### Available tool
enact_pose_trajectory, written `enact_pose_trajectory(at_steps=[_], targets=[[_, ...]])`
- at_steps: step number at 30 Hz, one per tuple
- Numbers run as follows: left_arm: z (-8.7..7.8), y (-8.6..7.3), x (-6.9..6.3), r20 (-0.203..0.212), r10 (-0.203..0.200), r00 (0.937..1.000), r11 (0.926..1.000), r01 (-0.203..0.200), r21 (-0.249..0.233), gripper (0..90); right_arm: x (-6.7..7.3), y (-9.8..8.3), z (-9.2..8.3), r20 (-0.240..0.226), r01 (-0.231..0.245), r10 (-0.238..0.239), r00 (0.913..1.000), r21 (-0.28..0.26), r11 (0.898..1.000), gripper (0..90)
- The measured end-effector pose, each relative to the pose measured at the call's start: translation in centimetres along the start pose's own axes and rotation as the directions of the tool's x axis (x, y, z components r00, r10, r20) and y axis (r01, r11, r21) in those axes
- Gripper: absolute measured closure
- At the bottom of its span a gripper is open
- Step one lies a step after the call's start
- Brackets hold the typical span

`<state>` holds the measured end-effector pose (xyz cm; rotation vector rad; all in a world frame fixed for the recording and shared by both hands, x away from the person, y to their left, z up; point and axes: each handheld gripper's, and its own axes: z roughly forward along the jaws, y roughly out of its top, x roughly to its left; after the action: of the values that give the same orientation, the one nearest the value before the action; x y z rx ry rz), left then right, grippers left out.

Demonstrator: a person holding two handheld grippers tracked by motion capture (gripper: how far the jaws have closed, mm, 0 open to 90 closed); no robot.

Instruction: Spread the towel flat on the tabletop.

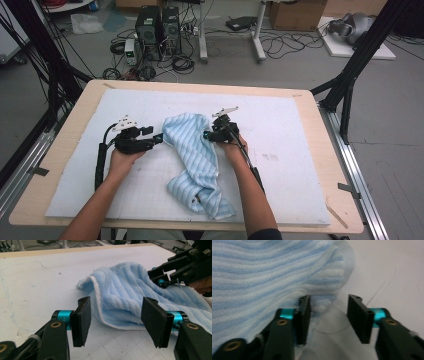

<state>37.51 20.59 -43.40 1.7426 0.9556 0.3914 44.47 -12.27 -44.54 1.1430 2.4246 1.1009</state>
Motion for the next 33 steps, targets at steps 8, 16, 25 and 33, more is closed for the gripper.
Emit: enact_pose_trajectory(at_steps=[8,16,25,33], targets=[[0.0,-0.3,0.4,-0.011,-0.015,0.9998,0.9999,0.015,0.0,41.7,-0.1,0.1,-0.1,-0.086,0.03,-0.031,0.9958,-0.014,0.999,87.1],[-0.3,-0.2,0.6,-0.014,-0.025,0.9996,0.9997,0.025,-0.01,42.1,0.8,0.4,0.1,-0.145,0.055,-0.066,0.9872,-0.074,0.996,56.0],[-0.2,-0.3,0.6,-0.019,-0.029,0.9994,0.9996,0.028,-0.008,42.1,1.3,1.1,1.5,-0.061,0.092,-0.092,0.9939,-0.014,0.996,58.2],[-0.3,-0.3,0.7,-0.021,-0.033,0.9993,0.9995,0.032,-0.005,42.1,1.2,1.8,-0.1,0.105,0.271,-0.275,0.9556,0.053,0.961,85.1]])
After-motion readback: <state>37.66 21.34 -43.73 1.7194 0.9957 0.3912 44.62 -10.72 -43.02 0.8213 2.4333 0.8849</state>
